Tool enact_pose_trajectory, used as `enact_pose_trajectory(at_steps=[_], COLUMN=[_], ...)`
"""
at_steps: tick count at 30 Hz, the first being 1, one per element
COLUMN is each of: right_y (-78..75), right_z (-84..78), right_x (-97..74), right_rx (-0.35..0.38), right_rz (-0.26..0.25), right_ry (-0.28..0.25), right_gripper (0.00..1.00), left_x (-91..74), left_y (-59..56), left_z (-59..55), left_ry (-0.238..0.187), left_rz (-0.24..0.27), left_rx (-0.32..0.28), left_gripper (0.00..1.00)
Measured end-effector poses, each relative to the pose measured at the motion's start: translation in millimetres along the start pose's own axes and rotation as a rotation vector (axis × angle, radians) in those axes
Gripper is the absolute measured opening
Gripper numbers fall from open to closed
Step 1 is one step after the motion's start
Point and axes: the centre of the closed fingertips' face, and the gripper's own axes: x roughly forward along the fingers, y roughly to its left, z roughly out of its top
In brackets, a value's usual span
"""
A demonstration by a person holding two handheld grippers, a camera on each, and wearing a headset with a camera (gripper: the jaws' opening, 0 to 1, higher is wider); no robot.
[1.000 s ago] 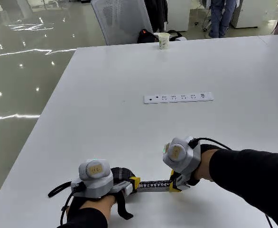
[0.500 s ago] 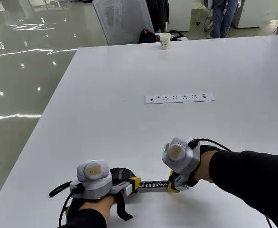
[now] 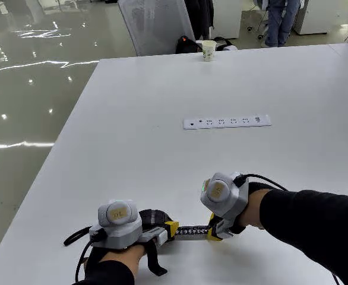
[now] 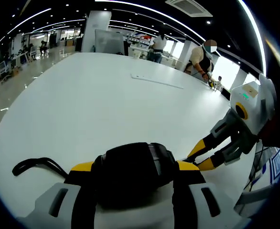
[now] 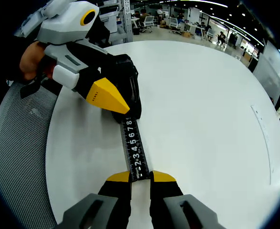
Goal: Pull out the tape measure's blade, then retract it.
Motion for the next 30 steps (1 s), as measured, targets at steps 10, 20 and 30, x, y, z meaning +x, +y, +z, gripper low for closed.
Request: enact_pose_trajectory(at_steps=[10,20,30], right_y=[1.1,3.0,2.7], right_z=[5.3,10.2,14.8], right_x=[2.6,5.1,8.5], right_rx=[0.002,0.002,0.007], right_rz=[-0.001,-0.007,-0.023], right_ry=[-0.011,-0.019,-0.032], right_gripper=[0.11,0.11,0.11], left_x=[0.1,-1.0,-0.8], left_y=[-0.8,-1.1,-1.0], left_z=[-0.3,-1.4,-2.0], left_ry=[0.001,0.001,0.004], left_rz=[-0.002,-0.004,-0.005], left_rx=[-0.001,-0.003,-0.006], left_gripper=[0.59,0.6,0.6])
